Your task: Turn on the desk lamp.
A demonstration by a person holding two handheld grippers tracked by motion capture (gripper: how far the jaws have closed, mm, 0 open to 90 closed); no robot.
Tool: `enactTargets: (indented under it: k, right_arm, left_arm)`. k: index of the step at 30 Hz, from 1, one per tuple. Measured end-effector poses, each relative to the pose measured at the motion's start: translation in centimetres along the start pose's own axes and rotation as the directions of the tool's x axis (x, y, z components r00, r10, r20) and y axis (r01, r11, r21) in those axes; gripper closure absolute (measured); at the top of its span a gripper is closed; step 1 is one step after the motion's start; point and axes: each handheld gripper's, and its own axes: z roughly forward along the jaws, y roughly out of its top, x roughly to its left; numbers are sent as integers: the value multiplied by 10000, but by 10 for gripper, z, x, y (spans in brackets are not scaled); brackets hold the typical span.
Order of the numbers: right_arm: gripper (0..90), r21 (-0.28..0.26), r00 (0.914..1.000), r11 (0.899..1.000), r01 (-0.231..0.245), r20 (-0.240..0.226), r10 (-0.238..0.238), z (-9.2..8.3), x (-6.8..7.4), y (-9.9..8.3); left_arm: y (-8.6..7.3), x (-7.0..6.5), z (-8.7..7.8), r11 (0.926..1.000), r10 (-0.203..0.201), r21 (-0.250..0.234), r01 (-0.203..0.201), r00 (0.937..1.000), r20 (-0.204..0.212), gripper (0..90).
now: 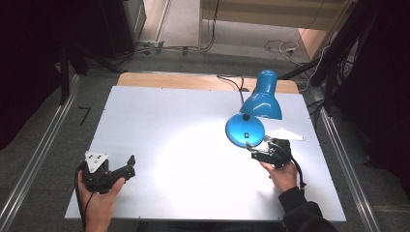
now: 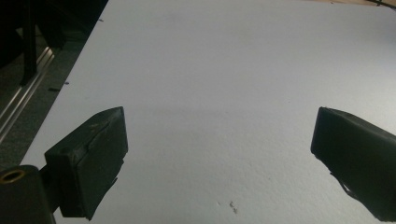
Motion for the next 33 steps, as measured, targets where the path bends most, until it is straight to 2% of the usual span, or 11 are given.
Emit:
enactTargets:
  k: [13,33]
  right_arm:
    - [192,-42,9999,9999,121,26,-121,-16,-4,-3]
    - [192,-174,9992,9996,-233,320,238,-51,-31,-24]
  left_arm:
    - [0,0,0,10000,-27,22,27,10000,8,44]
    - [0,0,1,10000,-61,56,61,10000,-5,44]
